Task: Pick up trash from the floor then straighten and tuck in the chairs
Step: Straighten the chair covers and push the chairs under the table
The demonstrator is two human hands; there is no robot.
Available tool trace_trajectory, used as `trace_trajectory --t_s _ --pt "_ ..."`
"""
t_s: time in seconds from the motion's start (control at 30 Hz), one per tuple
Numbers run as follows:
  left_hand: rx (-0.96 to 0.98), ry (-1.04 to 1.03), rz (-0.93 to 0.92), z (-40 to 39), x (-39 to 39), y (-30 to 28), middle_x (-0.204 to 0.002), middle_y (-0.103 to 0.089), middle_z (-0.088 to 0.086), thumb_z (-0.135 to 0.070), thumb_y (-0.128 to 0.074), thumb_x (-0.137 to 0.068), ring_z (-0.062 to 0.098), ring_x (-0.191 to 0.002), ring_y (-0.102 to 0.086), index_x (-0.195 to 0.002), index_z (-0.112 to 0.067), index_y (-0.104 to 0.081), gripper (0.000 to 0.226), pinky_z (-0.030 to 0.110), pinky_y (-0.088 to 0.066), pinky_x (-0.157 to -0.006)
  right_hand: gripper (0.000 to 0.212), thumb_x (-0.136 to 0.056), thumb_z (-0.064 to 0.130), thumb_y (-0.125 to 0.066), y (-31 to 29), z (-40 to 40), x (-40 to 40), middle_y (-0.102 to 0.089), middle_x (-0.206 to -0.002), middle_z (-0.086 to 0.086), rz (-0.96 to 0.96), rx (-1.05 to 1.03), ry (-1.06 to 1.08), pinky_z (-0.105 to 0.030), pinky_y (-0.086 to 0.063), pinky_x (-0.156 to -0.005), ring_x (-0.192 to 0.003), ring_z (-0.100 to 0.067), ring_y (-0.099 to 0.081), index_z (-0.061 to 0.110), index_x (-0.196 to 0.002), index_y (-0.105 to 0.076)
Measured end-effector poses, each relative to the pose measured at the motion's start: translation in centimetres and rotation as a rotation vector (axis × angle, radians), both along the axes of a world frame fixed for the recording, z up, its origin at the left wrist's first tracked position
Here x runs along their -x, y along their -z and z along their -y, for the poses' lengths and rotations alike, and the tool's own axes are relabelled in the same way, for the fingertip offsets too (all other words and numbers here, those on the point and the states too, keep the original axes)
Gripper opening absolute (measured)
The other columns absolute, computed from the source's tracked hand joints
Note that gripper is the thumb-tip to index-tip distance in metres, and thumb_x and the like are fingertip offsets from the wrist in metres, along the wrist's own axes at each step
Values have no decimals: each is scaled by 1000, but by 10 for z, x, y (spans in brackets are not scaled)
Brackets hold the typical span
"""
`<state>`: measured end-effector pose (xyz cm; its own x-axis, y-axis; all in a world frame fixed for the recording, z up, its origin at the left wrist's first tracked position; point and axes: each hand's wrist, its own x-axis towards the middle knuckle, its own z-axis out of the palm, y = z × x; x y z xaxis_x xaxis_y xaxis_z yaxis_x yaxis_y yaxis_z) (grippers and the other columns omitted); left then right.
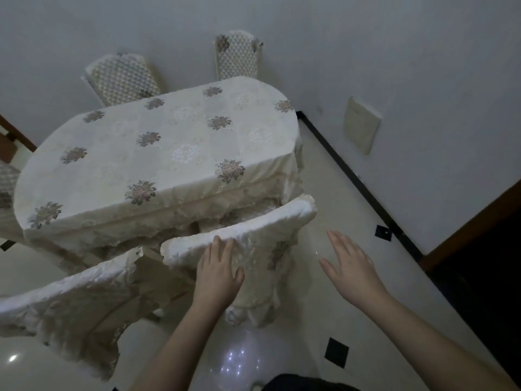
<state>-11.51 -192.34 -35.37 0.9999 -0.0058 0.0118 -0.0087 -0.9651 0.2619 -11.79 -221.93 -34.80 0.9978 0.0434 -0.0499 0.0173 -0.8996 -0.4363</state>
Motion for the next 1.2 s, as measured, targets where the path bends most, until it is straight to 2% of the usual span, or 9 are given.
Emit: trace_trajectory --t_s 0.07,0.13,0.23,0.43,0.67,0.77,0.9,1.03,1.2 --pt "-32 55 -24 20 -4 -4 -156 -22 16 -37 -57 -87 38 -141 -23 -149 -22 -26 71 50 -24 -114 65 -95 53 -34 -6 22 8 -14 -158 3 8 42 5 -35 -11 -115 -145 -16 -11 30 -151 -9" --pt "-82 66 -19 41 -13 -10 -151 -32 17 -38 -57 -86 42 -135 -31 -148 -19 -30 70 53 -27 -111 64 -96 54 -32 -10 49 17 -14 -159 1 38 69 26 -35 -10 -115 -145 -18 -11 32 -151 -8" --pt "-67 48 2 74 -22 -24 -142 -44 14 -36 -58 -88 33 -128 -42 -144 -14 -37 64 46 -35 -106 65 -93 57 -27 -13 88 26 -15 -158 0 39 92 42 -36 -10 -115 -145 -19 -12 32 -151 -9" --pt "-29 289 7 164 -12 -32 -147 -41 5 -39 -55 -90 24 -136 -37 -145 -19 -36 62 38 -29 -111 64 -95 55 -31 -12 155 38 -12 -159 4 -21 49 72 -35 -10 -115 -145 -17 -9 36 -150 -2" --pt "-38 381 -51 242 -15 -29 -151 -35 4 -38 -54 -90 24 -137 -34 -146 -21 -32 63 43 -34 -108 63 -96 54 -30 -19 206 44 -10 -159 3 -37 55 123 -33 -6 -115 -145 -17 -7 34 -150 -6" --pt "-81 426 -60 262 -26 -32 -153 -32 4 -39 -52 -91 26 -140 -29 -147 -22 -31 62 43 -29 -110 65 -95 58 -27 -22 220 39 -8 -160 3 -57 79 140 -34 -3 -115 -145 -17 -4 33 -150 -5" --pt "-137 460 -118 285 -49 -32 -159 -17 1 -47 -42 -94 25 -145 -17 -151 -28 -20 64 44 -19 -115 67 -93 62 -22 -24 227 23 -6 -160 3 -75 108 138 -35 -3 -116 -146 -18 -2 33 -151 -3" --pt "-138 502 -65 304 -85 -32 -155 -30 5 -59 -23 -84 28 -142 -27 -148 -25 -30 72 49 -25 -111 73 -88 69 -8 -26 235 -12 -8 -160 2 -58 121 147 -36 -5 -116 -145 -18 -4 33 -151 -4" --pt "-135 504 -97 315 -146 -24 -158 -21 2 -63 -12 -79 26 -145 -19 -150 -27 -22 80 53 -23 -113 81 -80 71 3 -28 249 -74 -9 -160 1 -32 175 171 -37 -5 -116 -145 -19 -6 32 -151 -5"
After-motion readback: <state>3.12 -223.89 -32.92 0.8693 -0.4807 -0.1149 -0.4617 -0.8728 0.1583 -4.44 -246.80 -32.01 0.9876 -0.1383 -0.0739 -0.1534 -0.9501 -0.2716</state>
